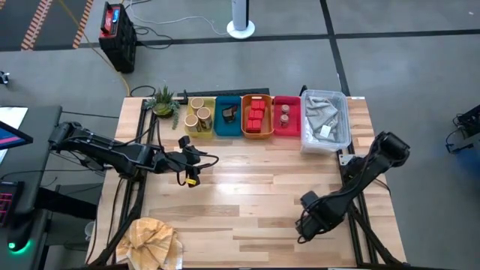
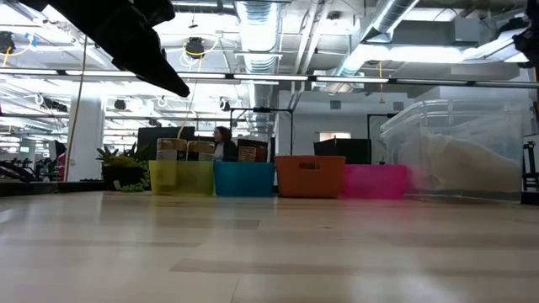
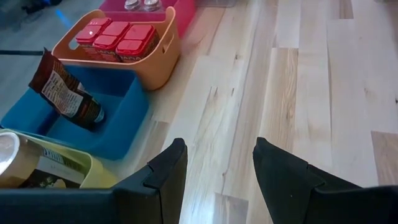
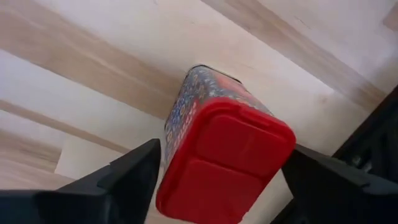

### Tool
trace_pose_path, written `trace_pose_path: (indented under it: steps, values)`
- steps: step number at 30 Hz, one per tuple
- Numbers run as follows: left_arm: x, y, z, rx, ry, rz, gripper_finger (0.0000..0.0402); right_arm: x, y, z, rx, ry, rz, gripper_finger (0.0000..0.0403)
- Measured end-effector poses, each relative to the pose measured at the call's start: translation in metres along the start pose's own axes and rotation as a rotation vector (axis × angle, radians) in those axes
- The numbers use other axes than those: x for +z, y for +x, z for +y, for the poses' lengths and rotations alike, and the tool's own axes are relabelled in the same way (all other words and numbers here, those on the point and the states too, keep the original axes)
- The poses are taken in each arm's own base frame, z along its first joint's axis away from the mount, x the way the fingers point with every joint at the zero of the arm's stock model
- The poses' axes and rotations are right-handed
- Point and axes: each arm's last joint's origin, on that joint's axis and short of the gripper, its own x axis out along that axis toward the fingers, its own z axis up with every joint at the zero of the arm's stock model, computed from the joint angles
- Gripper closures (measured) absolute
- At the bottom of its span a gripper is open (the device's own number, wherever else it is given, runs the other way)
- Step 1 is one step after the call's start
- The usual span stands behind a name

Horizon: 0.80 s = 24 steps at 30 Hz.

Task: Sort spices by type
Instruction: Put the red spice container into the orange bin

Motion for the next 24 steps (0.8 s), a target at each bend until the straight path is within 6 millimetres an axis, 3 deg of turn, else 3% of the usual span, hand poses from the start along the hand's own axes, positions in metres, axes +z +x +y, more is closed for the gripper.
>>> trace_pose_path:
  steps: [9, 13, 18, 24]
  values:
    - [-0.002, 0.0, 0.0, 0.003, 0.009, 0.022, 0.0228, 0.013, 0.005, 0.004, -0.003, -0.11, 0.035, 0.0154]
    - [-0.002, 0.0, 0.0, 0.003, 0.007, 0.018, 0.0228, 0.031, -0.004, 0.012, 0.04, -0.218, 0.027, 0.0164]
    - [-0.001, 0.0, 0.0, 0.002, 0.005, 0.009, 0.0228, 0.071, -0.03, 0.023, 0.114, -0.381, -0.061, 0.0164]
    - [0.002, 0.0, 0.0, 0.013, 0.015, -0.021, 0.0228, 0.144, -0.066, 0.017, 0.112, -0.475, -0.21, 0.0159]
